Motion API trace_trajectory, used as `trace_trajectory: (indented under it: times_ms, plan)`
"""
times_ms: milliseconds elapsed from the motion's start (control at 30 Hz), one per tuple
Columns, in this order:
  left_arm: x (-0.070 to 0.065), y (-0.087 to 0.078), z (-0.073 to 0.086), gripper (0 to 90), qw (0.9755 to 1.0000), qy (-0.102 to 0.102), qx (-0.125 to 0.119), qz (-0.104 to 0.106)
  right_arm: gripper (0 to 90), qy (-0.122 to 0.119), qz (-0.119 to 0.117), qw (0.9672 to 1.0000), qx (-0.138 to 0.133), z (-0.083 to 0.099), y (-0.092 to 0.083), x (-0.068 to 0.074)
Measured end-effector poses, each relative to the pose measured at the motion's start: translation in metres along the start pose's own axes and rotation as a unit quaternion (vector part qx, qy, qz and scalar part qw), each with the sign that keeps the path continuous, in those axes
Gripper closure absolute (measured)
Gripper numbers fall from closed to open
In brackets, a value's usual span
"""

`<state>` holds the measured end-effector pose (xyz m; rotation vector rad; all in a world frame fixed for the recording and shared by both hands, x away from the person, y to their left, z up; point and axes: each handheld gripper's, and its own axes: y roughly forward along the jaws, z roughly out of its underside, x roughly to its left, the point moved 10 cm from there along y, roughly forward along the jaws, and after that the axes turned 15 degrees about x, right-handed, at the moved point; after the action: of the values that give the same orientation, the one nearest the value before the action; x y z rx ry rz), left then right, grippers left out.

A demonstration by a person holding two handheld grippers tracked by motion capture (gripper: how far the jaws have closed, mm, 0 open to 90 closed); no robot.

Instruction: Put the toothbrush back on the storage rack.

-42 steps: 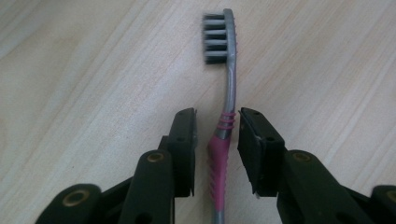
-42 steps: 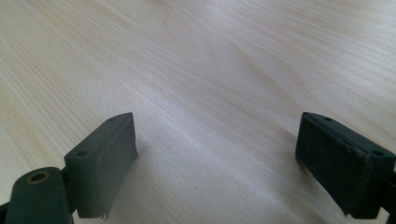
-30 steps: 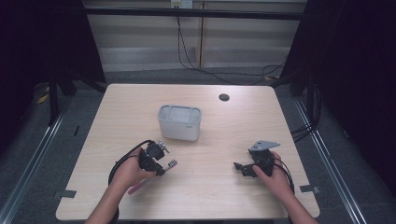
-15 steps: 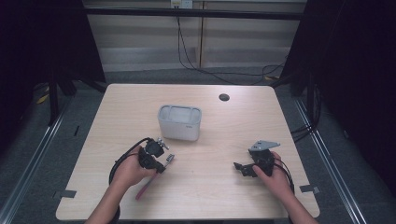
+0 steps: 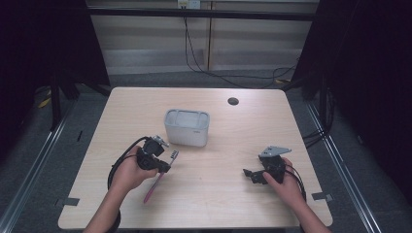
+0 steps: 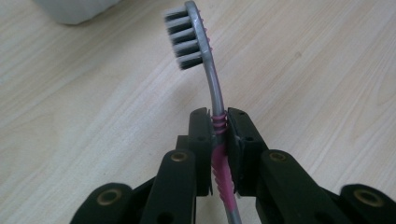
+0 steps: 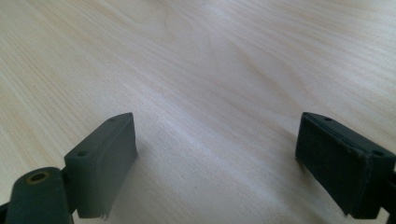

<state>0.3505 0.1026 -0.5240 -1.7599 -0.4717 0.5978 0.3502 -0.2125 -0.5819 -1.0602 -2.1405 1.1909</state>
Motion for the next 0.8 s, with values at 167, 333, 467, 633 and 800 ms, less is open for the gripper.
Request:
trace_trajectory:
  times_ms: [167, 333, 467, 633, 800]
  plan:
    - [0.002, -0.007, -0.003, 80.9, 0.9998, -0.006, -0.019, -0.001, 11.9, 0.0, 0.0, 1.0, 0.0, 0.0, 0.0, 0.0]
    - [0.005, -0.014, -0.004, 80.9, 0.9993, -0.008, -0.037, -0.005, 11.9, 0.0, 0.0, 1.0, 0.0, 0.0, 0.0, 0.0]
    - [0.008, -0.026, -0.008, 80.9, 0.9975, -0.016, -0.068, -0.01, 11.9, 0.0, 0.0, 1.0, 0.0, 0.0, 0.0, 0.0]
    - [0.011, -0.034, -0.011, 80.9, 0.9952, -0.027, -0.093, -0.013, 11.9, 0.0, 0.0, 1.0, 0.0, 0.0, 0.0, 0.0]
    - [0.016, -0.04, -0.012, 80.9, 0.9934, -0.036, -0.107, -0.017, 11.9, 0.0, 0.0, 1.0, 0.0, 0.0, 0.0, 0.0]
